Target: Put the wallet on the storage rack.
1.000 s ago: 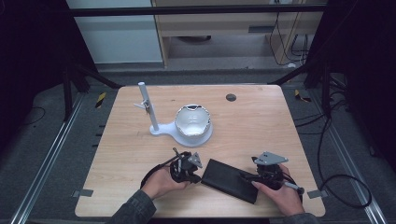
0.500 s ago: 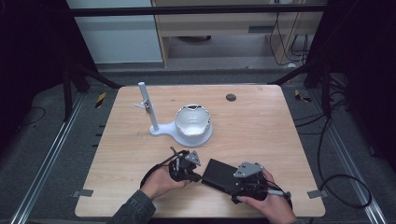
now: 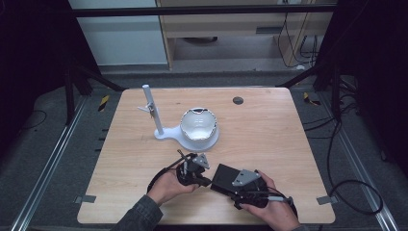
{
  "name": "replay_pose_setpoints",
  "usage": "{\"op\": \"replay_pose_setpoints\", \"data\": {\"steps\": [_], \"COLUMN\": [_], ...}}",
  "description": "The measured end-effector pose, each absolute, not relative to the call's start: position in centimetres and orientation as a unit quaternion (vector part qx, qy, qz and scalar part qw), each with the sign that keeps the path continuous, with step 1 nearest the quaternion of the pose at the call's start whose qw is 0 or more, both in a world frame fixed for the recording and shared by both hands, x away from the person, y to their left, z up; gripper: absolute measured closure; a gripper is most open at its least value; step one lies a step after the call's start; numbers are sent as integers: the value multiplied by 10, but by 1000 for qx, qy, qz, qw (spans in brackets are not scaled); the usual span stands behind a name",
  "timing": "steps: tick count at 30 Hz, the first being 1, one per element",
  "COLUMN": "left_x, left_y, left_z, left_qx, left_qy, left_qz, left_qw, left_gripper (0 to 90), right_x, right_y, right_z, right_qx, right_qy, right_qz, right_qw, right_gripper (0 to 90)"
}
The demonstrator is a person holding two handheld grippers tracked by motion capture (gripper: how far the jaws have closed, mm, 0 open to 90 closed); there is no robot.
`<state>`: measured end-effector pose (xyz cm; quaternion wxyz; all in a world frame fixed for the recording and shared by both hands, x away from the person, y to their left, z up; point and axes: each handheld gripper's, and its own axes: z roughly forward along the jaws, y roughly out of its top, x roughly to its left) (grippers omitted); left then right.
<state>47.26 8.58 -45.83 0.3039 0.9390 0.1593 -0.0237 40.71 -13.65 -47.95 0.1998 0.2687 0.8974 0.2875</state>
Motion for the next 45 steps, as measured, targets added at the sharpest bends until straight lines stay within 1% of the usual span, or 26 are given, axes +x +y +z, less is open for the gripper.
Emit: {"op": "replay_pose_setpoints", "data": {"steps": [2,12,19,23,28,31,33,37,39,40,43,45], "left_x": [473,476,478,480,480,480,480,480,480,480,480,480], "left_y": [85,80,74,74,77,81,85,91,93,94,95,96], "left_z": [-457,-448,-442,-441,-438,-437,-437,-437,-437,-438,-437,-436], "left_qx": [939,934,932,932,929,929,928,925,926,925,925,923], "left_qy": [161,162,169,171,181,185,193,205,207,209,209,207], "left_qz": [-25,-31,-26,-26,-19,-10,0,17,23,23,31,34], "left_qw": [304,317,318,317,321,319,318,319,315,316,317,323], "left_gripper": [900,900,900,900,893,856,800,696,659,629,540,448], "right_x": [408,409,413,415,416,417,417,418,419,422,427,429], "right_y": [-136,-131,-128,-127,-122,-120,-120,-122,-123,-125,-127,-129], "right_z": [-478,-478,-475,-472,-469,-467,-466,-461,-457,-454,-450,-447], "right_qx": [267,263,262,256,240,231,225,221,216,213,208,211], "right_qy": [897,899,898,902,912,916,917,913,911,911,911,908], "right_qz": [288,273,257,241,210,196,191,194,196,197,201,210], "right_qw": [204,217,243,250,259,265,269,282,291,292,293,294], "right_gripper": [259,300,441,511,570,603,640,767,828,844,849,850]}}
